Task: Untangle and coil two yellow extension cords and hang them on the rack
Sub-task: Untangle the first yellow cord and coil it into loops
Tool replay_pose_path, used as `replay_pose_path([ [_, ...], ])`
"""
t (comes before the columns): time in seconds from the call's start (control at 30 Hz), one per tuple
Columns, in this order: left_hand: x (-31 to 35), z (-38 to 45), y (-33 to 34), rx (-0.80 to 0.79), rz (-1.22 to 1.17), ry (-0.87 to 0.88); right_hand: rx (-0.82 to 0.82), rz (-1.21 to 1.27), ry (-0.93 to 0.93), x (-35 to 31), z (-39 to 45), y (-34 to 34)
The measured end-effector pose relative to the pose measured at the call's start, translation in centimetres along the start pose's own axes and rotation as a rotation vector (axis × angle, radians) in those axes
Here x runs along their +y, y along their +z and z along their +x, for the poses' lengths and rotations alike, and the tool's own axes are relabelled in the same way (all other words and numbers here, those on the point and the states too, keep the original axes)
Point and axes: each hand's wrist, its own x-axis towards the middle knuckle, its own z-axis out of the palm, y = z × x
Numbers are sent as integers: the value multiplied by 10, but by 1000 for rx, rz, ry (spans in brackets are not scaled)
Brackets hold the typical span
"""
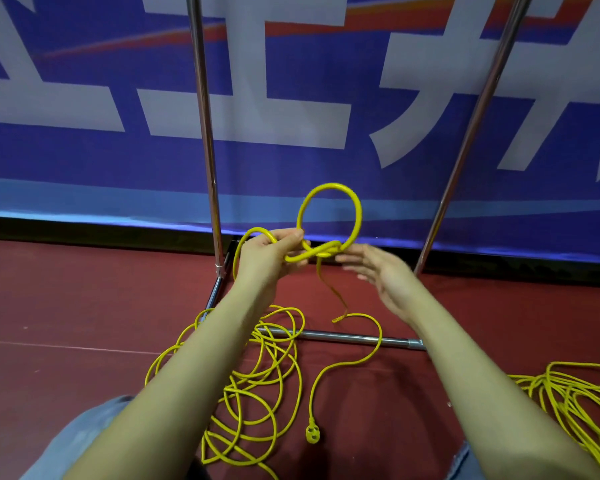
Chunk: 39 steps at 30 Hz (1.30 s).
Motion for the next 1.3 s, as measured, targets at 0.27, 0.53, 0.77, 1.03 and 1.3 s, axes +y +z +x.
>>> replay_pose_path([
  [0.27, 8, 3, -6, 83, -71, -47, -187, 57, 196, 30, 6, 23],
  [0.53, 6, 14, -11, 125, -1, -55, -322, -275, 259, 43, 5, 6],
  [0.77, 6, 16, -14, 43, 255, -7, 100, 280, 176, 21, 14, -3],
  [1.03, -21, 9, -7, 49, 521, 155, 62, 40, 32, -10, 6, -1],
  [1.3, -22, 4, -8, 77, 444, 248, -16, -379, -182, -17, -6, 0],
])
